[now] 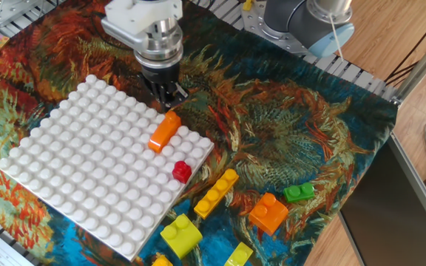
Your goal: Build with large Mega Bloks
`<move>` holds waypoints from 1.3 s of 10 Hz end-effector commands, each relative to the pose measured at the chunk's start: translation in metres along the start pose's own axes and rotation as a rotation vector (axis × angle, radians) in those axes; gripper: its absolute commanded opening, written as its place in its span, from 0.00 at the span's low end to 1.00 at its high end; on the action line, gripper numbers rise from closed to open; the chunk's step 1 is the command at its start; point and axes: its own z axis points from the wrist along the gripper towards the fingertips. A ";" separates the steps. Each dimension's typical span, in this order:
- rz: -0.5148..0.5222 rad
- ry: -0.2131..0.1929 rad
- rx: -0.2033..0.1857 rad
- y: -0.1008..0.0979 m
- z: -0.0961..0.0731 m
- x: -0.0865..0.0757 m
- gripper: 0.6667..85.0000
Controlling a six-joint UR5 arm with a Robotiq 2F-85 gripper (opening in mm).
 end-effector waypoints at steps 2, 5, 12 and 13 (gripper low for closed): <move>-0.015 -0.018 -0.034 -0.001 -0.008 -0.011 0.23; -0.038 -0.072 -0.085 0.022 -0.007 -0.025 0.61; -0.063 -0.027 0.017 0.061 -0.008 -0.020 0.74; -0.103 -0.035 0.005 0.061 -0.007 -0.022 0.81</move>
